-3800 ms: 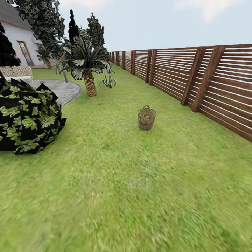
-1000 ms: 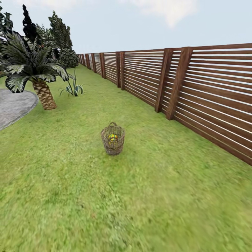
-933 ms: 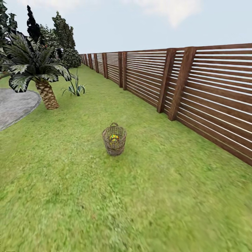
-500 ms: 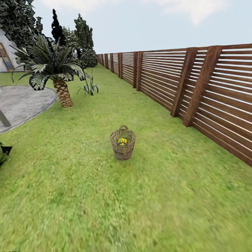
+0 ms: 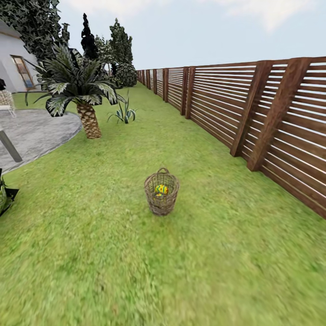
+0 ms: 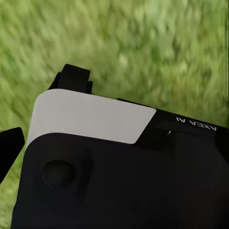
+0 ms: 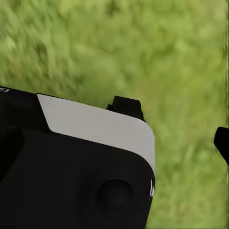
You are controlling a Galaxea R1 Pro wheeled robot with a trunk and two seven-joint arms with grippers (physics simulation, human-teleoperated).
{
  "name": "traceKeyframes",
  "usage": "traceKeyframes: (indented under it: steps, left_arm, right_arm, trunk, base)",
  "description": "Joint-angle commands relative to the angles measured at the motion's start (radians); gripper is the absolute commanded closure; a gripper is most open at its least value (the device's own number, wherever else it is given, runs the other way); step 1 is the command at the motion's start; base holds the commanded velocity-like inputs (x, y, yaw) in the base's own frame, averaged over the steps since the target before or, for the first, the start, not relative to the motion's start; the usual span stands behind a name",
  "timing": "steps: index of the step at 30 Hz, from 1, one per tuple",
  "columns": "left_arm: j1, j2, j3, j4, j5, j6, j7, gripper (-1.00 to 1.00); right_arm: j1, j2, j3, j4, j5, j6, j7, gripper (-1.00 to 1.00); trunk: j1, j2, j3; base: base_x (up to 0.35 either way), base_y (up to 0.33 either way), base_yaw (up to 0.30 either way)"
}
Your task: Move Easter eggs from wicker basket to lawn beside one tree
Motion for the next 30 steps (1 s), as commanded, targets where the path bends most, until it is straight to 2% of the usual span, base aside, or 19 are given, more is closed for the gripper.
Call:
traceKeyframes:
  steps: [1,15,30]
  left_arm:
    - [-0.001,0.000,0.000,0.002,0.010,0.002,0.000,-1.00]
    - [-0.002,0.002,0.001,0.002,0.011,0.002,0.000,-1.00]
    - [-0.001,0.004,0.002,0.002,0.012,0.000,0.000,-1.00]
  right_arm:
    - [-0.001,0.001,0.006,0.003,0.005,-0.004,-0.005,-1.00]
    - [-0.001,-0.001,0.006,0.008,0.006,-0.001,-0.005,-1.00]
    - [-0.001,-0.005,0.006,0.006,0.007,-0.004,-0.005,-1.00]
  trunk:
    - [0.000,0.000,-0.001]
    - [0.000,0.000,-0.001]
    - [0.000,0.000,-0.001]
  base:
    - [0.307,-0.207,0.001]
    - [0.309,-0.189,0.000]
    - [0.333,-0.012,0.000]
